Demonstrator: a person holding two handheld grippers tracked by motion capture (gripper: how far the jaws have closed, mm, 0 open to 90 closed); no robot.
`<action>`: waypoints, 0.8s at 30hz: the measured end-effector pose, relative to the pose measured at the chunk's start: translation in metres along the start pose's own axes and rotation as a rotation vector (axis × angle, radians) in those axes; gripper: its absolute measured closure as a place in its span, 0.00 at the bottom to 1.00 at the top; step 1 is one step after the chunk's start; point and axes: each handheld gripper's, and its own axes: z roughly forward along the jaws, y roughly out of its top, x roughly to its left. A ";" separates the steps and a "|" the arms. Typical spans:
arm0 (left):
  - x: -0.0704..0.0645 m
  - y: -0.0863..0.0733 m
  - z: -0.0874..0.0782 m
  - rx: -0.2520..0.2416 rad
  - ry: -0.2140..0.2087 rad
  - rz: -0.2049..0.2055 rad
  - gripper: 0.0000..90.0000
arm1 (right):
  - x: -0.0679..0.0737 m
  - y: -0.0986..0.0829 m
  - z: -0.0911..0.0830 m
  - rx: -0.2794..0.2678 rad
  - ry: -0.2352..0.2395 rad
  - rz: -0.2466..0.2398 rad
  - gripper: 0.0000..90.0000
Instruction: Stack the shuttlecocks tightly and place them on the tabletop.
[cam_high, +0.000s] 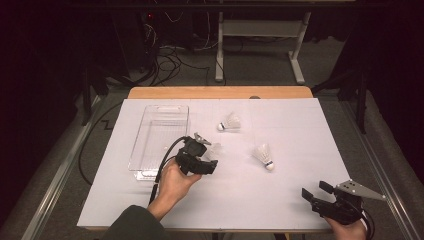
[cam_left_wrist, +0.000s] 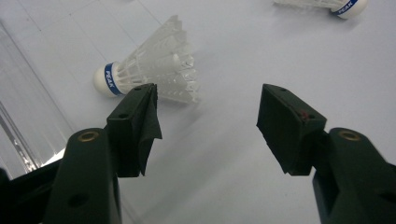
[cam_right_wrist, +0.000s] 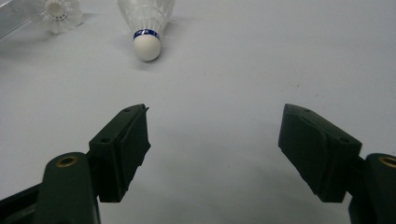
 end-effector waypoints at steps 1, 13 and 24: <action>0.001 0.001 0.001 0.004 0.001 -0.001 0.43 | 0.000 0.000 0.000 0.000 0.000 0.001 0.28; 0.004 0.012 0.007 0.003 0.005 -0.012 0.43 | 0.000 0.000 0.000 0.002 0.002 0.000 0.28; 0.009 0.017 0.015 0.011 0.017 -0.021 0.43 | 0.000 0.000 0.001 0.004 0.006 -0.001 0.28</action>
